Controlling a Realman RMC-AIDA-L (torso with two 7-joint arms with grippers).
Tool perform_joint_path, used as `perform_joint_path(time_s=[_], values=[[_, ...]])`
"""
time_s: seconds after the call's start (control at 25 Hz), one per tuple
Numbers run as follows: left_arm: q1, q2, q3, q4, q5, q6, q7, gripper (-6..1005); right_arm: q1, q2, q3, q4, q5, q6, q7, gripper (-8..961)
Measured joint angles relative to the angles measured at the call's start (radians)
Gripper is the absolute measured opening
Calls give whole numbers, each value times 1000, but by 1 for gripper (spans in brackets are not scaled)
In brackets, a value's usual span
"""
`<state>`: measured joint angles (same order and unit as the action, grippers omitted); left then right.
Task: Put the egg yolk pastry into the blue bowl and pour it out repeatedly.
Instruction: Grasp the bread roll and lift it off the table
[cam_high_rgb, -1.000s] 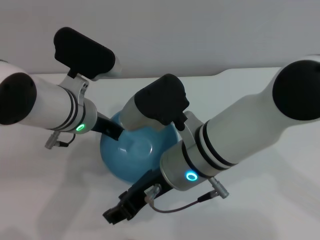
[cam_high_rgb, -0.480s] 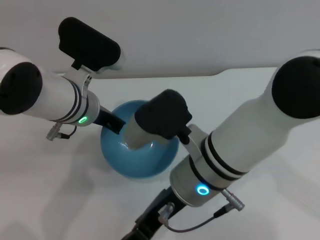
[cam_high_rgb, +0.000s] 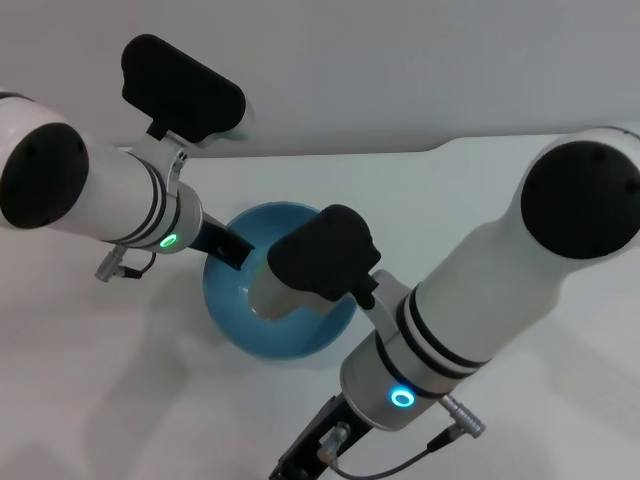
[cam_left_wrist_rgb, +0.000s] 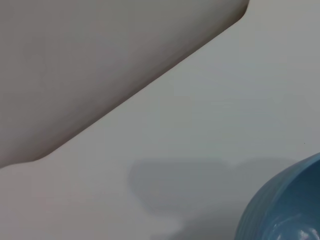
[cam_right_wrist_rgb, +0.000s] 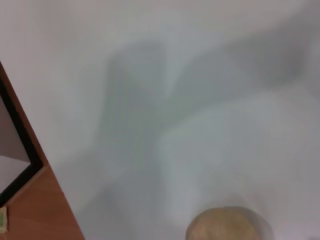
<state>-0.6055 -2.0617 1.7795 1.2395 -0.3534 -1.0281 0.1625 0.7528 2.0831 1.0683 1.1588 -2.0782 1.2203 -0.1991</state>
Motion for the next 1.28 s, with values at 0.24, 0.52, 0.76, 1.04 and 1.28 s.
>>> perform_joint_path(time_s=[0.24,0.52,0.76,1.04,1.28], values=[[1,-1,3,0,-2,1,0,-2,9,1,-32,-61,47,-56,-10,470],[3,-2,3,-1,-3,5,0,-1,10,2,-42,-117,74,-111,-46,471],[3,-3,3,-2,-3,7,0,-2,29,2,-42,-210,205,-137,-157,471],[0,-3,3,-3,-2,8,0,-1,37,2,-35,-240,220,-133,-164,470],[-4,-3,3,-3,-2,10,0,-1,46,2,-40,-264,241,-131,-167,470]])
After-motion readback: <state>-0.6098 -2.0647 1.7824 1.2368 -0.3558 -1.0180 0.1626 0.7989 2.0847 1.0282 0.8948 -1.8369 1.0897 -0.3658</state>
